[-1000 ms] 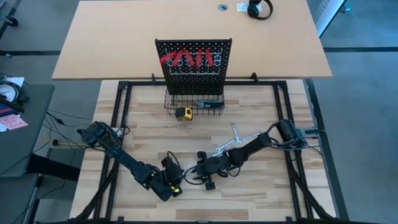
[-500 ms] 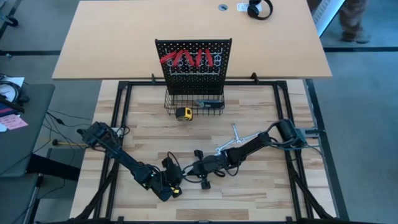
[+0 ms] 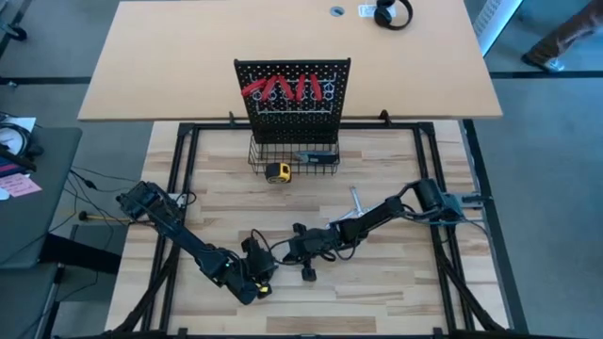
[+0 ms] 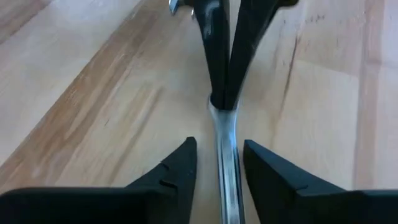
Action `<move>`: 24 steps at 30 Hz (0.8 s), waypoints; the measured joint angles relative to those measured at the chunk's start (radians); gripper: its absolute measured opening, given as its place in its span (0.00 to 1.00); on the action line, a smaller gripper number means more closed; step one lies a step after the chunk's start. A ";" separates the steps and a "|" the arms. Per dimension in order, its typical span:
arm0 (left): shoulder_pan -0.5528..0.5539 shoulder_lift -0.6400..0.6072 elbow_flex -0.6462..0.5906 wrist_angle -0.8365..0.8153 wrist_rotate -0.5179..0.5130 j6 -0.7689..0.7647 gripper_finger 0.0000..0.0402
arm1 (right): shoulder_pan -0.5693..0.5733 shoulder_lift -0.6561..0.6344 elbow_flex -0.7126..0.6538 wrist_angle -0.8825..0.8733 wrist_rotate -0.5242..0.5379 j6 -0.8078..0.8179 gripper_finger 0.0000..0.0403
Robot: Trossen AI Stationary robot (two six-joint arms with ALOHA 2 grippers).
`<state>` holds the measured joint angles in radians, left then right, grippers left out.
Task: Hang tools onto peg board
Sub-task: Hang the wrench into the pegboard
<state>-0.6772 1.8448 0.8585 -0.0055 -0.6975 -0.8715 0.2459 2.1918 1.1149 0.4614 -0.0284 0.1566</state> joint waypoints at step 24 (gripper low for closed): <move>-0.050 -0.018 0.007 -0.261 0.228 -0.300 0.13 | 0.002 0.003 -0.002 0.000 0.001 -0.007 0.02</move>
<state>-0.7274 1.8270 0.8658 -0.2666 -0.4696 -1.1715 0.2478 2.1943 1.1126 0.4617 -0.0277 0.1493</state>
